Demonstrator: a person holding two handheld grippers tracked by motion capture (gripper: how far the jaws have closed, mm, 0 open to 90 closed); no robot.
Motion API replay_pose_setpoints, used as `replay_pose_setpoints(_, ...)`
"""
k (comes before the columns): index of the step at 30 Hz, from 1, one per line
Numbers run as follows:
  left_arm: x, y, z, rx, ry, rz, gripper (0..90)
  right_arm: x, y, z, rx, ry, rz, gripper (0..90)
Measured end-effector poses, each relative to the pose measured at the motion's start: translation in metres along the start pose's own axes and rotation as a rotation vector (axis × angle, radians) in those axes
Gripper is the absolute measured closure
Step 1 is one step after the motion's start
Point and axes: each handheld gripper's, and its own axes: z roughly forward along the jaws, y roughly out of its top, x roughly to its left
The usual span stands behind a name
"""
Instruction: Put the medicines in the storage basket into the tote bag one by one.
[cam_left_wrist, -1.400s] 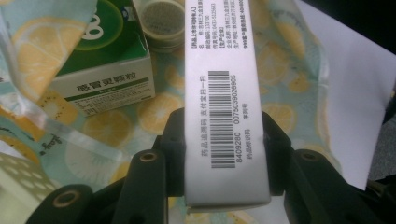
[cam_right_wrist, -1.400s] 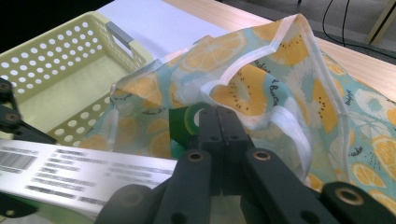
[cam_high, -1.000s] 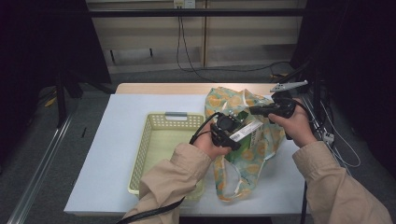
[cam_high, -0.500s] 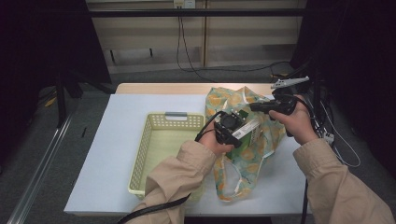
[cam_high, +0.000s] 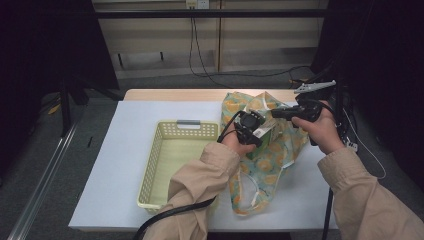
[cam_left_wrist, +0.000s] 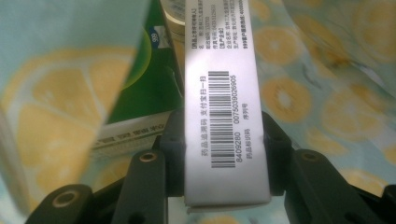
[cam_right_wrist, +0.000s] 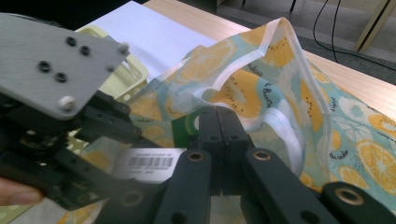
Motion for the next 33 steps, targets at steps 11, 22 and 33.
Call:
replay_pose_setpoints(11,0.009,-0.003,0.004,-0.06,-0.024,-0.025,39.4,-0.001,-0.001,0.003,0.012,-0.003,-0.002,90.0)
replay_pose_setpoints(22,0.004,-0.016,-0.041,-0.078,-0.073,0.009,24.4,-0.006,-0.003,0.005,0.014,-0.034,0.011,90.0)
replay_pose_setpoints(33,0.022,-0.023,-0.064,-0.105,0.014,0.003,18.9,-0.018,-0.008,-0.004,0.008,-0.081,0.033,90.0)
